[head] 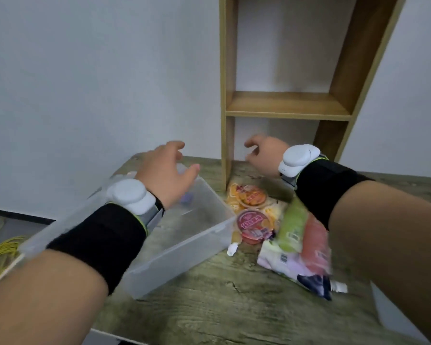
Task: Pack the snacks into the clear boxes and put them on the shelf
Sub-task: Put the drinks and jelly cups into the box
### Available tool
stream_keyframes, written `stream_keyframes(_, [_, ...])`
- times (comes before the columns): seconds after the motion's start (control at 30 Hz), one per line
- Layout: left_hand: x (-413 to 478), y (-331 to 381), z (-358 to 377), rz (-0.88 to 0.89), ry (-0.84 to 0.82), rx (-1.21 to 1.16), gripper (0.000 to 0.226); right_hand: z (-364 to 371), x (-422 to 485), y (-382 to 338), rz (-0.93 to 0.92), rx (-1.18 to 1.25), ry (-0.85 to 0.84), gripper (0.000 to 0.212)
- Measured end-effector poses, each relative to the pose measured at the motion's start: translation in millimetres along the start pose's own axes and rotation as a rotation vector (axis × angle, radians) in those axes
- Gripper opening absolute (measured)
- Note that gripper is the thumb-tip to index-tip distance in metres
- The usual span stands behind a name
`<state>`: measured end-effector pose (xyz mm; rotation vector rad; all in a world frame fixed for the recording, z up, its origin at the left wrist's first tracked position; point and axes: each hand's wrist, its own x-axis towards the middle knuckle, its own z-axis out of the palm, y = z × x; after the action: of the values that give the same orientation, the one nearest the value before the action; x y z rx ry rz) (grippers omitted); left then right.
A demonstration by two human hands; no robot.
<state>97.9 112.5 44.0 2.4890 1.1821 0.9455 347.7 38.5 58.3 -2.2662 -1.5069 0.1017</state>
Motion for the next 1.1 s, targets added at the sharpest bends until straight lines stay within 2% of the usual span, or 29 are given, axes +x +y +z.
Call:
stream_keyframes(0.1, [-7,36,32,0.199,-0.282,0.04,0.08,-1,-8,29,0.008,-0.021,-0.053,0.045])
stream_keyframes(0.17, [-9,54,54,0.314,-0.473,0.159,0.085,-1,-11,48,0.006,-0.05,-0.097,0.052])
stream_keyframes(0.27, [-14,69,82,0.402,-0.626,0.374,0.096,6,-13,69,-0.019,-0.096,-0.135,0.06])
stream_keyframes(0.4, [-17,75,112,0.488,-0.677,0.518,0.104,21,-5,80,-0.093,-0.138,-0.254,0.068])
stream_keyframes(0.5, [-15,75,126,0.473,-0.708,0.553,0.111,37,3,81,-0.183,-0.144,-0.333,0.074])
stream_keyframes(0.67, [-12,80,135,0.424,-0.733,0.608,0.094,64,14,81,-0.189,-0.027,-0.484,0.095])
stream_keyframes(0.8, [-11,82,137,0.419,-0.724,0.625,0.086,68,25,82,-0.242,-0.082,-0.547,0.098])
stream_keyframes(0.93, [-8,85,130,0.402,-0.725,0.51,0.084,73,25,84,-0.288,-0.162,-0.586,0.103])
stream_keyframes(1.0, [-4,89,123,0.412,-0.691,0.418,0.079,76,25,83,-0.325,-0.161,-0.596,0.101])
stream_keyframes(1.1, [7,94,106,0.351,-0.695,0.244,0.086,73,26,83,-0.359,-0.028,-0.573,0.07])
